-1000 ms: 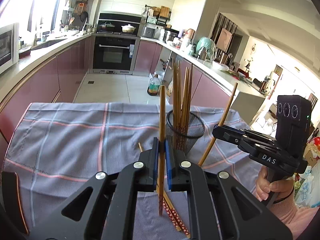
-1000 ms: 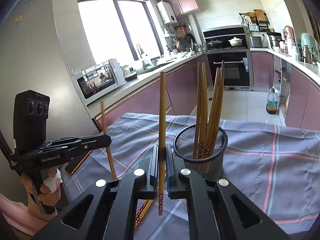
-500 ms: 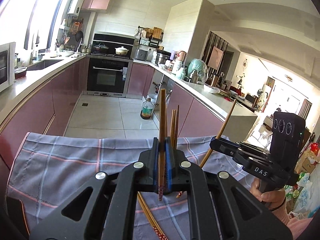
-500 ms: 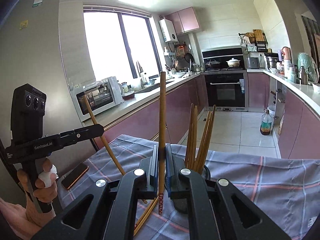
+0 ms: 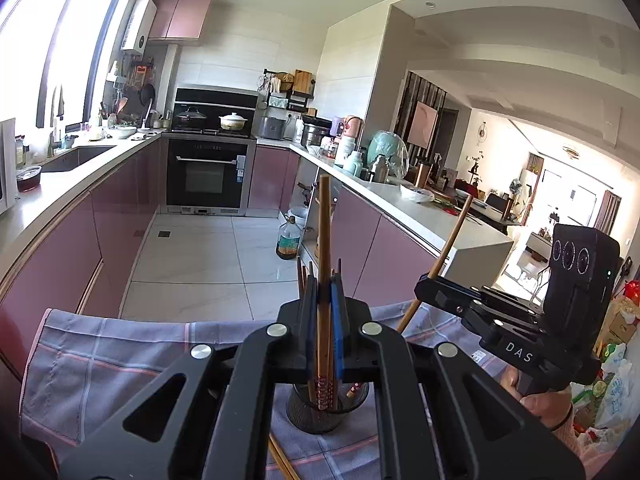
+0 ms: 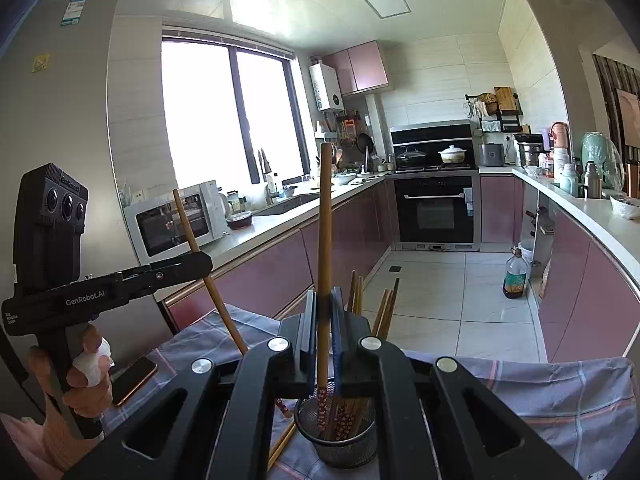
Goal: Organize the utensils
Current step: 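Lower the right tool's chopstick into the mesh cup and open while the left tool releases its own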
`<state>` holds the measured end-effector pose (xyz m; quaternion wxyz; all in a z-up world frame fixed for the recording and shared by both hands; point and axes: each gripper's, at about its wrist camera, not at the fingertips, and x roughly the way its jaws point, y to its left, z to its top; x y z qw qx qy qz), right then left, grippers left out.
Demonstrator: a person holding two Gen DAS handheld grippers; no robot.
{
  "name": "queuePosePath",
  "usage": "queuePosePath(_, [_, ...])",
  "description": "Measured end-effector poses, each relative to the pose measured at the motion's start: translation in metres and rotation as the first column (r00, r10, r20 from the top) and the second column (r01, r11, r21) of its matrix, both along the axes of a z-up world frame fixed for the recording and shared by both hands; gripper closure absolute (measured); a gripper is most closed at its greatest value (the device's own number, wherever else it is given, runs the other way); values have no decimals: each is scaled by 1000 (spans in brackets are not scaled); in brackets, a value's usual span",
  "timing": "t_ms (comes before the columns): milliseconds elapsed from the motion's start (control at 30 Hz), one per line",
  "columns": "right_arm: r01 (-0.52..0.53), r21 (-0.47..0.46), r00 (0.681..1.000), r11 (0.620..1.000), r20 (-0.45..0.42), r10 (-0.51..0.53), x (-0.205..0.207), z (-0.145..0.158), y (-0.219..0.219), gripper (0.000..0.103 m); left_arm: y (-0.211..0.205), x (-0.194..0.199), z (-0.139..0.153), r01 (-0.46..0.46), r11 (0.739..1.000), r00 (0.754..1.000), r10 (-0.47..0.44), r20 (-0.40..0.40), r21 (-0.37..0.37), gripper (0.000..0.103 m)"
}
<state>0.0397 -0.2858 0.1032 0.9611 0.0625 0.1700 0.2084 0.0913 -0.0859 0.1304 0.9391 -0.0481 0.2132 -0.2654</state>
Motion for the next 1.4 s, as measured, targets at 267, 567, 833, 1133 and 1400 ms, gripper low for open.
queuePosePath(267, [19, -42, 999, 999, -50, -21, 17, -18, 5, 98, -33, 10, -12, -13, 998, 999, 15, -33, 67, 96])
queuePosePath(567, [1, -84, 992, 997, -124, -12, 30, -38, 13, 98, -58, 29, -39, 11, 986, 995, 6, -99, 169, 96])
queuePosePath(833, [-12, -114, 979, 993, -202, -12, 43, -53, 16, 98, -68, 43, -59, 58, 972, 986, -20, -164, 229, 96])
queuePosePath(1133, [18, -99, 966, 995, -254, -43, 57, -65, 12, 95, -66, 67, -70, 54, 972, 978, -6, -206, 228, 91])
queuePosePath(1400, [29, -89, 970, 996, -239, -49, 51, -64, 10, 87, -51, 77, -82, 9, 982, 973, 34, -228, 188, 83])
